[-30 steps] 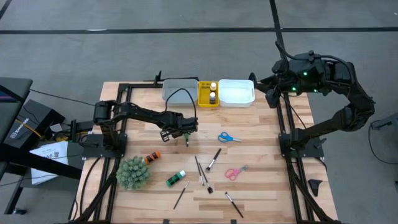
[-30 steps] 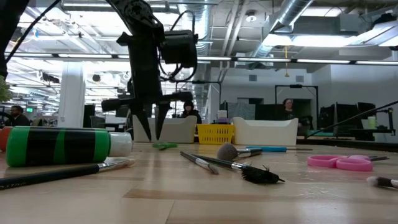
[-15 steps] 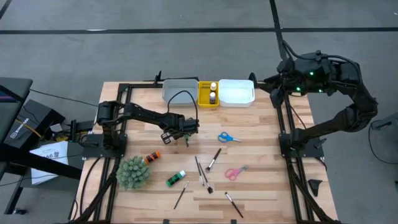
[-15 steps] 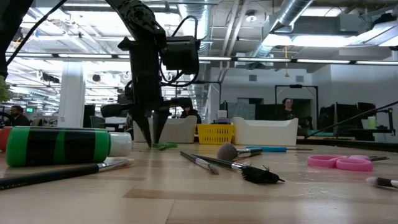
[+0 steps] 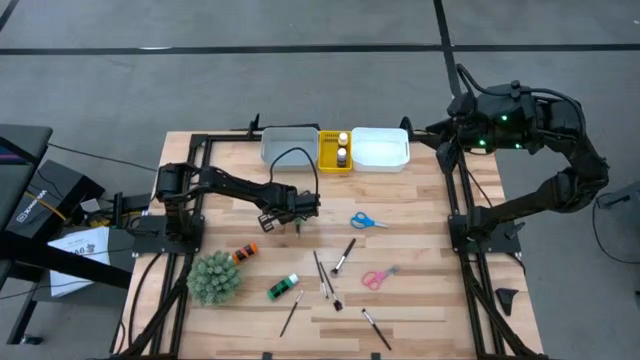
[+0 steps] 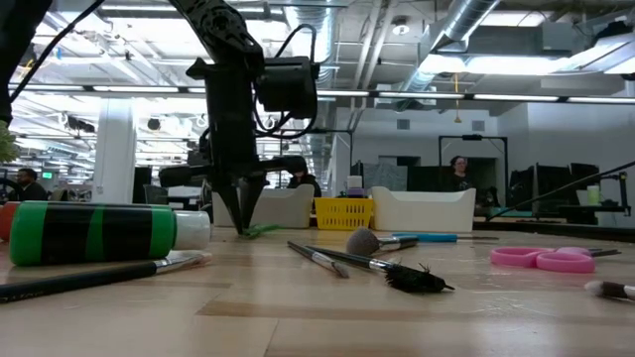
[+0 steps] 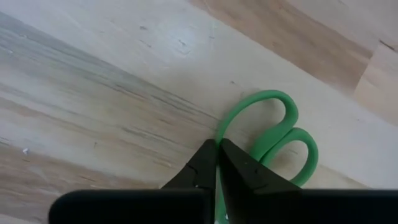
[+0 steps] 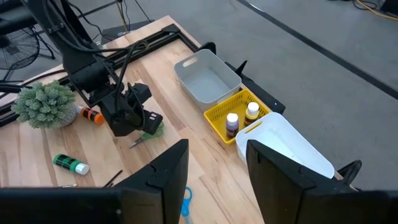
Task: Pick & Place Paint Supplies
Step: Put the green scissors into the gray bin
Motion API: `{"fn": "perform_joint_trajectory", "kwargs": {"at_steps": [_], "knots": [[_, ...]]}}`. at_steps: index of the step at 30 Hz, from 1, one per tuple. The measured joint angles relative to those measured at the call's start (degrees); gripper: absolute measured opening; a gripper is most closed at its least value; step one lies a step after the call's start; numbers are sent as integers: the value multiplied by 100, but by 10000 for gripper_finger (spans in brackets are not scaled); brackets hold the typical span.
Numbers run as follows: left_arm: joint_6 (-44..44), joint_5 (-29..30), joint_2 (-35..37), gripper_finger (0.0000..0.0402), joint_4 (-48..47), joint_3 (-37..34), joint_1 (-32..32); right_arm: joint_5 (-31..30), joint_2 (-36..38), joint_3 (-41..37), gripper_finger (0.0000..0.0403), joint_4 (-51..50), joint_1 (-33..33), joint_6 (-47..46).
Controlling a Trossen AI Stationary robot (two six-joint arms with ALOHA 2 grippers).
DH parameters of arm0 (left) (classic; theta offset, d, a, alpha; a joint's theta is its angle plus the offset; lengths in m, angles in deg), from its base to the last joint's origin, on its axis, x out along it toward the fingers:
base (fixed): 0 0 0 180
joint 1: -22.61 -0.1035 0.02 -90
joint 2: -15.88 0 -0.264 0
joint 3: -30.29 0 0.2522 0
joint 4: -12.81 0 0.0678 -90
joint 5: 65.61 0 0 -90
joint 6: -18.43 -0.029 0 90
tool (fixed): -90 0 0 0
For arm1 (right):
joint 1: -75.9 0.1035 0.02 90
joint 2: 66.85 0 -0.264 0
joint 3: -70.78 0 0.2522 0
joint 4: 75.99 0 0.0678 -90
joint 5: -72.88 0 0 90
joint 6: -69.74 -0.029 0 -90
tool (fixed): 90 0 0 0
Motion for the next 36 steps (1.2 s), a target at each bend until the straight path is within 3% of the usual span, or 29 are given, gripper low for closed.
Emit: {"fn": "perform_joint_trajectory", "kwargs": {"at_steps": [12,22,28,36], "knots": [[-1485,617,842,1,457,-11,-24,-52,0,0,158,2,0,-172],[-4347,810,1993,0,927,-8,-693,-63,0,0,158,2,0,-277],[-6377,222,2309,0,1722,1,-1510,-189,0,0,158,2,0,-277],[-7997,-957,2238,0,1910,-1,-2713,-302,-1,0,158,2,-3,-407]]}}
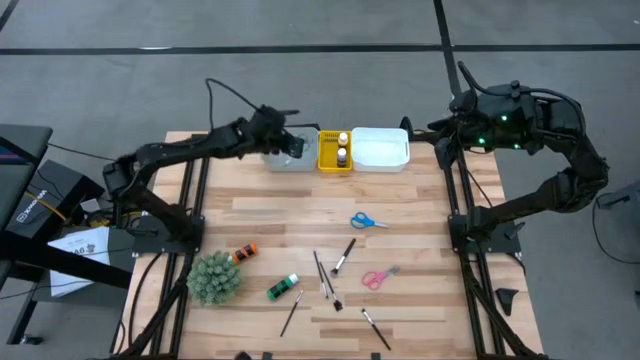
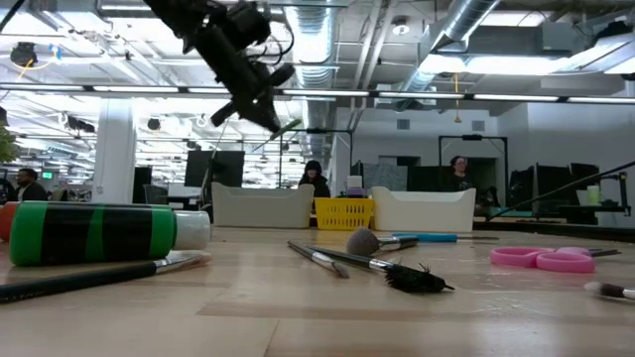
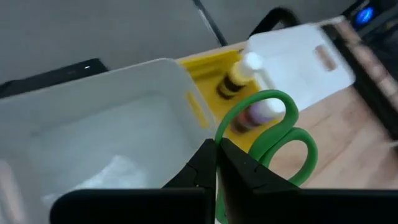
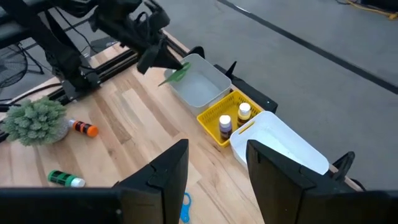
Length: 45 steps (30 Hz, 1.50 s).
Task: Pick & Place Paint Supplies
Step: Put the green scissors into the gray bin
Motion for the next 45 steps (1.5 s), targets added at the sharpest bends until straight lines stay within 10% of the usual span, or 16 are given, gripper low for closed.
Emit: {"fn": "perform_joint_trajectory", "kwargs": {"at_steps": [14,27,45], "knots": [[-1890,-998,-449,0,1,306,-815,3,-47,4,158,0,-563,-107],[-3950,-954,-2507,0,-2373,3246,-1035,142,-56,4,158,-2,-868,-216],[-4272,-639,-3474,0,-2615,3307,-1190,139,-235,-2,158,-7,-866,-259]]}}
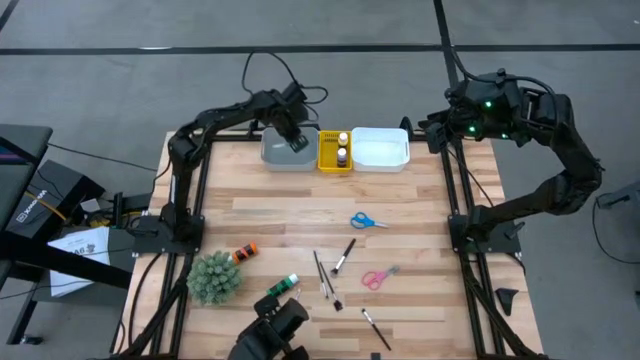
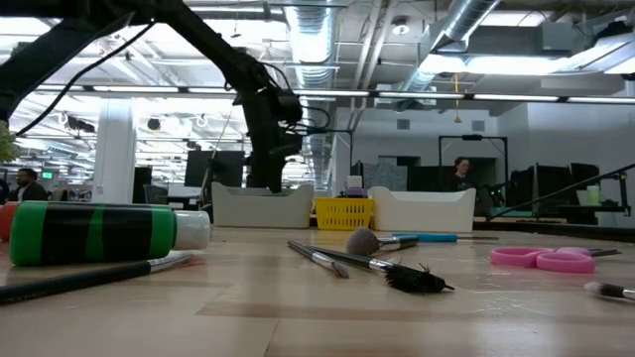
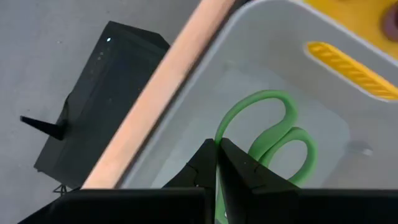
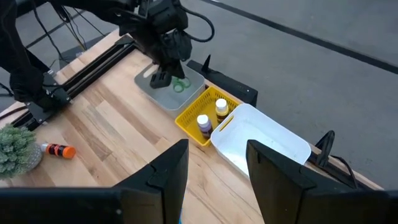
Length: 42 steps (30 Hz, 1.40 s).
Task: Pick & Place Paint Supplies
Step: Put the green scissors into the gray bin
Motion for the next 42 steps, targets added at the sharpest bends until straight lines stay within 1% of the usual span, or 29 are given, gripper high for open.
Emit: {"fn": "perform_joint_trajectory", "kwargs": {"at_steps": [4,10,21,28,34,42], "knots": [[2,36,-2,0,162,-114,-13,0,-18,2,158,-13,0,0],[26,33,9,0,121,-307,-30,4,-85,2,158,-46,7,7],[37,139,16,12,148,-317,-13,5,-85,4,158,-54,7,4],[41,459,85,14,169,-317,7,7,-85,4,158,-69,7,4],[42,636,325,15,319,-317,13,9,-85,4,158,-107,7,2],[39,680,455,23,300,-317,27,14,-85,4,158,-138,7,2]]}}
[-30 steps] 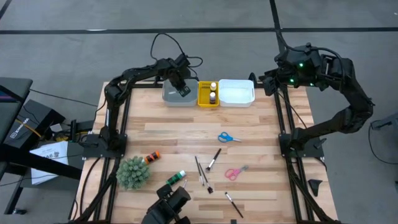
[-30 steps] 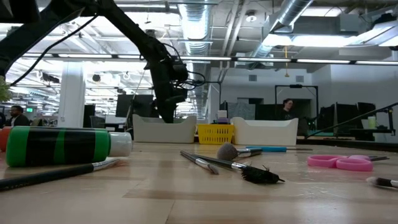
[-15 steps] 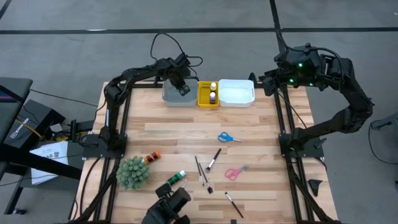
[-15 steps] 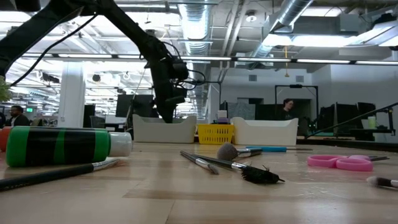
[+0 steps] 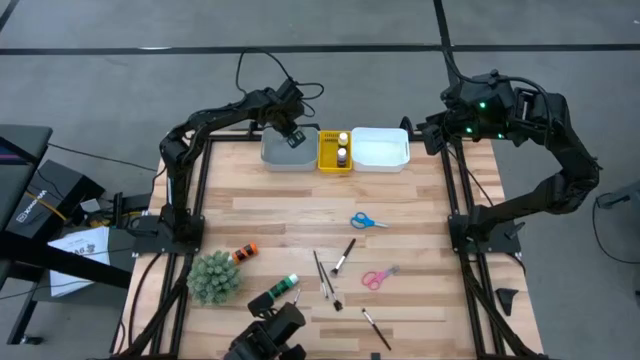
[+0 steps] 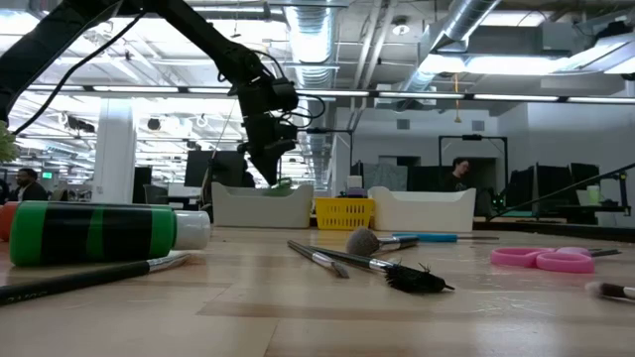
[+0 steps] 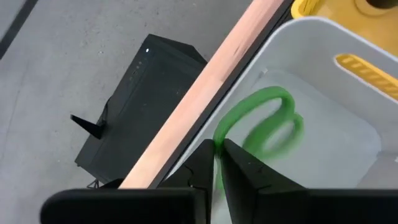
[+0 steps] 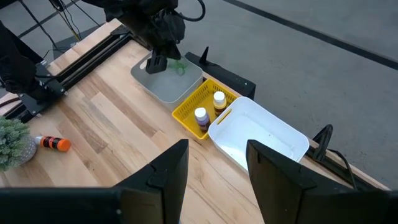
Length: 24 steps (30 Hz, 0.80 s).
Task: Pick & Place Paint Supplies
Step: Put the green scissors into the gray bin, then put the orange paint bottle into the yellow bin
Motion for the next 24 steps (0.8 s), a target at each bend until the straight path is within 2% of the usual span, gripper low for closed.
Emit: {"fn": "perform_joint_trajectory", "kwargs": {"at_steps": [8,15,24], "knots": [[-32,78,0,50,2,0,38,1,0,0,158,9,0,0],[-29,109,47,53,-96,0,83,1,0,0,158,9,0,0],[-41,74,884,61,-178,0,380,1,0,0,158,-43,9,0]]}}
